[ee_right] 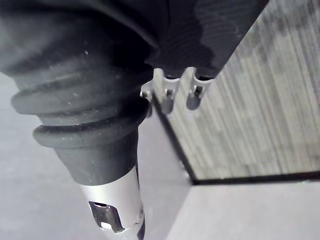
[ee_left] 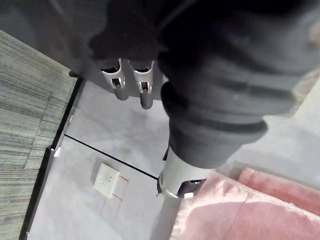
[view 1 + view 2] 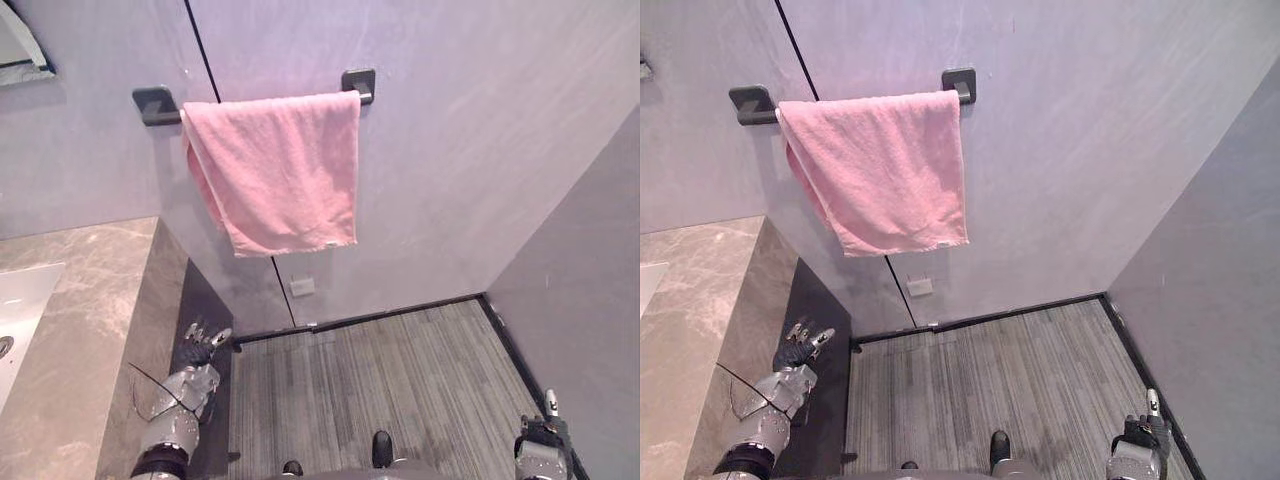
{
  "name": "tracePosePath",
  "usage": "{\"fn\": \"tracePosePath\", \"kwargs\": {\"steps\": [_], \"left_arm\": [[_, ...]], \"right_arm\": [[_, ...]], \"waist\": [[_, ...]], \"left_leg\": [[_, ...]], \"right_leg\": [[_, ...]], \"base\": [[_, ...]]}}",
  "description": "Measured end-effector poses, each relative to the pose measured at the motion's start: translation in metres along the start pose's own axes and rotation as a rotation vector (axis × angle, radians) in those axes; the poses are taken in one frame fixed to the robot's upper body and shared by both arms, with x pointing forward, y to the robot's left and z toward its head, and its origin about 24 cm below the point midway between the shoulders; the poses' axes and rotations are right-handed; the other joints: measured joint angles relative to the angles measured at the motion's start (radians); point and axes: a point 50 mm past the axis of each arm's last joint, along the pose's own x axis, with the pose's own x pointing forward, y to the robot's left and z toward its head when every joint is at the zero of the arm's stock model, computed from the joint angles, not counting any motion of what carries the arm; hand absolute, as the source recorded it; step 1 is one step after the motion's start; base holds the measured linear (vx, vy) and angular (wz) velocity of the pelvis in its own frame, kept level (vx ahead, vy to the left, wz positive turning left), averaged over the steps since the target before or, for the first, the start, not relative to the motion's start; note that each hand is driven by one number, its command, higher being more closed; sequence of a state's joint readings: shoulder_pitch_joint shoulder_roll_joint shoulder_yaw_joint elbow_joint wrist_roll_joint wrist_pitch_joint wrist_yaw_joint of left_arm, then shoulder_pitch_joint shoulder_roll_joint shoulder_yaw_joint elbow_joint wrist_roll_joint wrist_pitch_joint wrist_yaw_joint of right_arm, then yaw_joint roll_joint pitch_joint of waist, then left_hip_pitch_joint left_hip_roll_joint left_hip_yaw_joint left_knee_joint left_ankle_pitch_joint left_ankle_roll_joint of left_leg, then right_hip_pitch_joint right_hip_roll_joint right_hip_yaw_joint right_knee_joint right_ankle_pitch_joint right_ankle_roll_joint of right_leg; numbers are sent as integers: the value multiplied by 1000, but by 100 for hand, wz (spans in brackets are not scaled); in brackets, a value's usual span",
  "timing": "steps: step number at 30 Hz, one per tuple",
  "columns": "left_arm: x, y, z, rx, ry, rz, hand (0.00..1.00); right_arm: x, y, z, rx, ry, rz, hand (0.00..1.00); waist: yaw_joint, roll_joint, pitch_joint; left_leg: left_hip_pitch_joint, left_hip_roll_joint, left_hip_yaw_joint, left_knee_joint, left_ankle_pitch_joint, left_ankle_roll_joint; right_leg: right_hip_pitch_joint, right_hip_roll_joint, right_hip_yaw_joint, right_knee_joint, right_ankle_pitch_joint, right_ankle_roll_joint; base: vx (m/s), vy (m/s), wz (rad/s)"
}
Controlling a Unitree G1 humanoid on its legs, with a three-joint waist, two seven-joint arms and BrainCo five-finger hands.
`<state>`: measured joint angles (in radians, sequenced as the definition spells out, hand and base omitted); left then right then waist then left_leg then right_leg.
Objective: Organize washtable
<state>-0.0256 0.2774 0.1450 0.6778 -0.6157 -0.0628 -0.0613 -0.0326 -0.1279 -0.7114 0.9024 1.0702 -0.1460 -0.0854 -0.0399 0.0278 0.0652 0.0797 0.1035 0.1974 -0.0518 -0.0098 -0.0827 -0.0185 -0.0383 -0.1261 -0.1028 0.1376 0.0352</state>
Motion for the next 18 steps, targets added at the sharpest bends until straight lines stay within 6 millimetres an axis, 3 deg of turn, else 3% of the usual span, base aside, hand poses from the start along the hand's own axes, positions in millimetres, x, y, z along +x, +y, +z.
{"fn": "tracePosePath", "kwargs": {"steps": [4, 7, 9, 10, 12, 13, 15, 16, 18], "left_arm": [[-5, 5, -9, 22, 31, 10, 0], [-5, 3, -8, 47, 31, 0, 0], [-3, -8, 6, 65, -26, -49, 0], [-2, -12, 13, 71, -52, -67, 0], [1, -24, 51, 173, -160, -151, 0], [2, -27, 62, 211, -189, -174, 0], [4, -44, 106, 343, -296, -276, 0], [5, -50, 115, 369, -317, -305, 0], [4, -76, 137, 444, -374, -424, 0]], "right_arm": [[0, 2, -6, -27, 25, 6, 0], [-4, 33, -13, -110, 35, 144, 0], [-17, 83, -13, -189, 0, 371, 0], [-21, 97, -13, -207, -10, 432, 0], [-43, 157, -16, -322, -49, 683, 0], [-50, 173, -18, -359, -58, 752, 0], [-81, 229, -28, -521, -95, 1023, 0], [-90, 240, -31, -554, -100, 1083, 0], [-124, 275, -46, -679, -111, 1312, 0]], "waist": [[0, 1, -10], [-2, 3, -11], [-2, 3, -12], [-2, 3, -12], [1, 3, -12], [1, 3, -12], [5, 3, -12], [9, 3, -12], [27, 3, -12]], "left_leg": [[1, 0, 1, 0, 0, 0], [-1, 1, 2, 0, -3, -4], [-2, 2, 1, 1, -4, -4], [-3, 1, 1, 1, -4, -4], [-12, 7, -1, 10, -3, -6], [-20, 8, -1, 17, -3, -9], [-37, 10, -1, 24, 0, -5], [-37, 10, 0, 24, 1, -4], [-38, 10, 5, 31, 1, -4]], "right_leg": [[0, 0, 0, -1, -1, -2], [-4, -1, 1, -1, -1, -2], [-6, -1, 1, -1, -1, -2], [-6, -1, 0, -1, -1, -2], [-12, 0, 1, -1, 4, 0], [-16, 0, 1, 0, 5, 0], [-31, 2, 5, 0, 21, -14], [-32, 3, 7, 0, 22, -14], [-34, 3, 16, 3, 27, -15]], "base": [[0, 0, 0], [-6, -1, -3], [0, 0, 0], [0, 0, 0], [0, 0, 0], [-5, -15, -4], [2, -12, -5], [15, -1, -9], [14, 12, -10]]}}
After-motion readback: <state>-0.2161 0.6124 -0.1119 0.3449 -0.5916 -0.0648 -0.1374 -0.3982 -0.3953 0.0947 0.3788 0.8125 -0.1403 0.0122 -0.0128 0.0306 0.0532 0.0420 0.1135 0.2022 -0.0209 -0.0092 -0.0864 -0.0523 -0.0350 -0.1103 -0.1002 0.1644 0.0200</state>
